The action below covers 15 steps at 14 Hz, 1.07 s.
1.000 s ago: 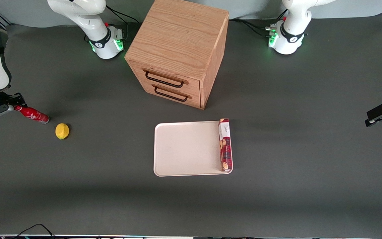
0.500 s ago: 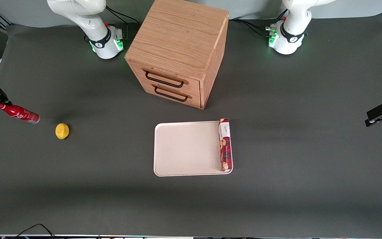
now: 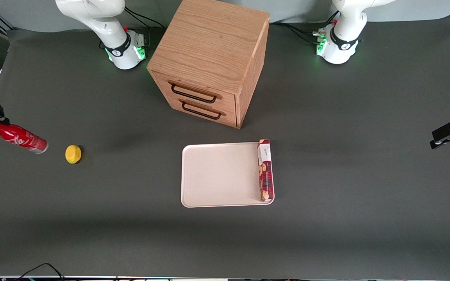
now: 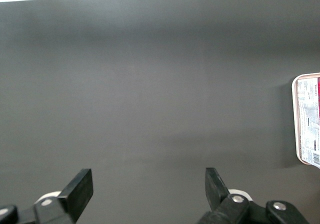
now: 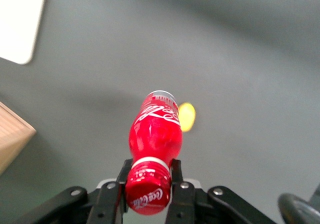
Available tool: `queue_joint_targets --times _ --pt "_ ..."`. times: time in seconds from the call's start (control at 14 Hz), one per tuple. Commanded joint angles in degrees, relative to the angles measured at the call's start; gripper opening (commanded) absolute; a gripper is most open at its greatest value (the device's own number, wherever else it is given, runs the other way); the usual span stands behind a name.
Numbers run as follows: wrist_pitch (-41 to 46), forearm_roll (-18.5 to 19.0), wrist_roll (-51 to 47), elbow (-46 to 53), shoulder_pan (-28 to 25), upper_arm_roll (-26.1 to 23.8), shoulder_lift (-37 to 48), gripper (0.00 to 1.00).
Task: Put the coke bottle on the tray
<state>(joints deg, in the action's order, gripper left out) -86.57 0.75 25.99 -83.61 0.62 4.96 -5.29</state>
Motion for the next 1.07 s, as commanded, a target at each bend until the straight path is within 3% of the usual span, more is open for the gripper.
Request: queue_joint_targets --times 0.0,0.14,0.36,0.71,1.0 --pt "2.2 -3.2 -14.0 7.5 0.4 -8.9 -5.1 0.0" --pt "1.1 -4.1 -26.4 8.7 0.3 -15.9 -8.5 0.0" --pt "-4.3 -2.5 -45.4 11.4 -1.0 -25.0 -15.3 0.0" --pt "-12.7 10.6 -68.0 10.6 -4.4 -35.6 -26.9 0.0" --pt "-15.2 14.5 -75.1 10.6 -6.4 -38.2 -33.7 0.0"
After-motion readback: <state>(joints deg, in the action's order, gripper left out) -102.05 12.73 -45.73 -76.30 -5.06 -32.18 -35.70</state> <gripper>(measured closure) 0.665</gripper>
